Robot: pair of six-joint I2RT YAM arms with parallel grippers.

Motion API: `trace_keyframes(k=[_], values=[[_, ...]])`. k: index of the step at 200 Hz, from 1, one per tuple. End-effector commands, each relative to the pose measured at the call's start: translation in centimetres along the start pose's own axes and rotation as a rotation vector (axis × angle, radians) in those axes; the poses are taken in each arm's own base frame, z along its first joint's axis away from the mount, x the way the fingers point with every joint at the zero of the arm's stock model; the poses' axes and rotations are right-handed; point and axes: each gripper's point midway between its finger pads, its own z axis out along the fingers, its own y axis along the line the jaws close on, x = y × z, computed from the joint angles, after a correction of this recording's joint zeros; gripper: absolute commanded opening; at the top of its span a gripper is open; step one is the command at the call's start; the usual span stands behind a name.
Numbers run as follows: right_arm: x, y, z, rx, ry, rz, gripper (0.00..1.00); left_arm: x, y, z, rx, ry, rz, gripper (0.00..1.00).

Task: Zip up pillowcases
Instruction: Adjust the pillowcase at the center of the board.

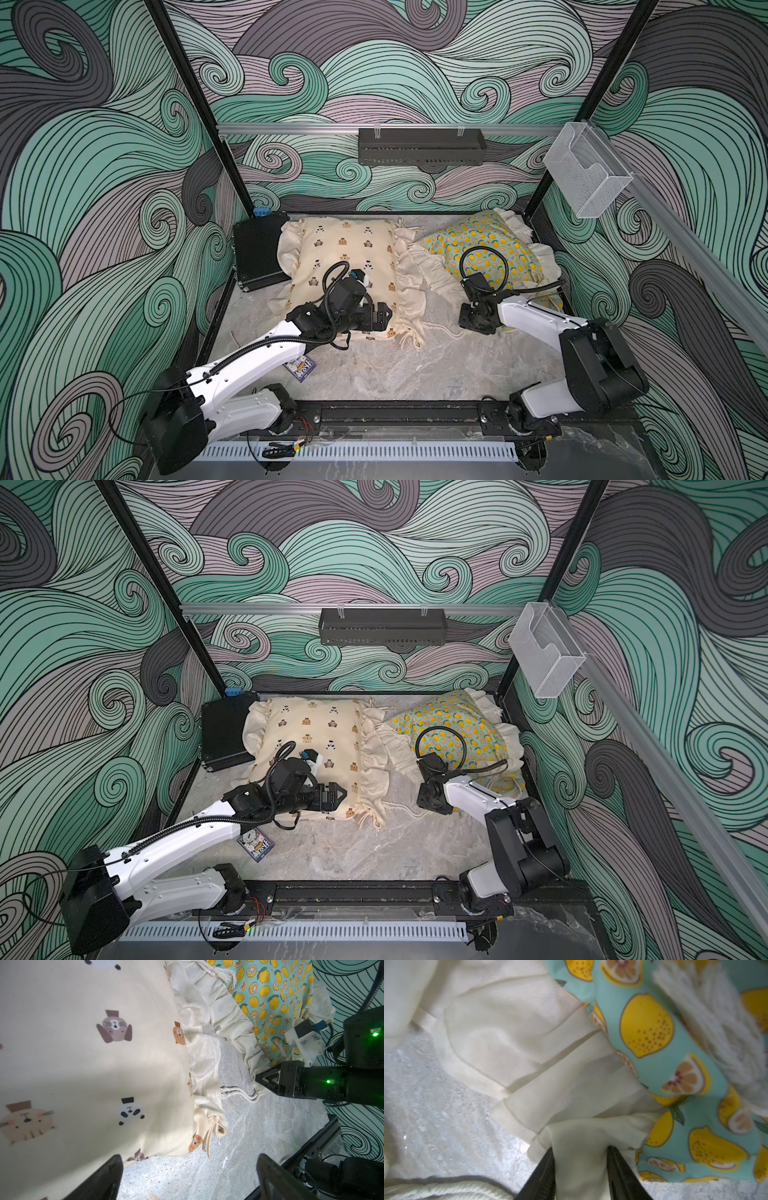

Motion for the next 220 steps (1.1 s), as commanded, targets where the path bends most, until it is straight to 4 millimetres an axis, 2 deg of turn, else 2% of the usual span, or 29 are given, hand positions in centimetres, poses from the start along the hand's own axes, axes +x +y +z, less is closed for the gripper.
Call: trace_keyframes(k=[1, 34, 61, 80, 104, 120, 136, 171, 194, 220], values=[[0.5, 1.1, 0.4, -0.067, 0.026, 0.006, 0.37, -1.3, -0.8, -1.2, 0.006, -0.043, 0.012, 0.99], [0.5, 2.6, 0.1, -0.148, 0.023, -0.004, 0.22, -2.0, -0.2, -1.4, -0.026, -0.080, -0.010, 0.99], [0.4, 3.7, -0.5, -0.213, 0.017, -0.013, 0.11, -3.3, -1.5, -2.2, 0.013, -0.116, 0.016, 0.99], [0.3, 5.0, -1.3, -0.282, -0.002, -0.024, 0.06, -3.8, -2.1, -1.7, 0.037, -0.128, 0.030, 0.99], [0.5, 6.1, -2.2, -0.331, -0.017, -0.046, 0.04, -4.2, -3.1, 0.1, 0.052, -0.093, 0.033, 0.99], [0.6, 6.5, -2.8, -0.349, -0.035, -0.057, 0.02, -4.7, -4.5, 1.3, 0.083, -0.054, 0.055, 0.99], [0.7, 7.1, -3.3, -0.378, -0.046, -0.067, 0.02, -5.2, -4.9, 2.9, 0.051, -0.007, 0.074, 0.99], [1.3, 8.5, -4.2, -0.418, -0.056, -0.085, 0.01, -5.6, -3.6, 7.9, -0.089, 0.103, 0.069, 0.99], [1.5, 9.1, -4.7, -0.428, -0.059, -0.096, 0.00, -6.2, -2.8, 10.0, -0.124, 0.119, 0.043, 0.99], [1.6, 10.1, -5.4, -0.457, -0.067, -0.104, 0.00, -6.1, -0.9, 12.2, -0.149, 0.141, -0.011, 0.99]])
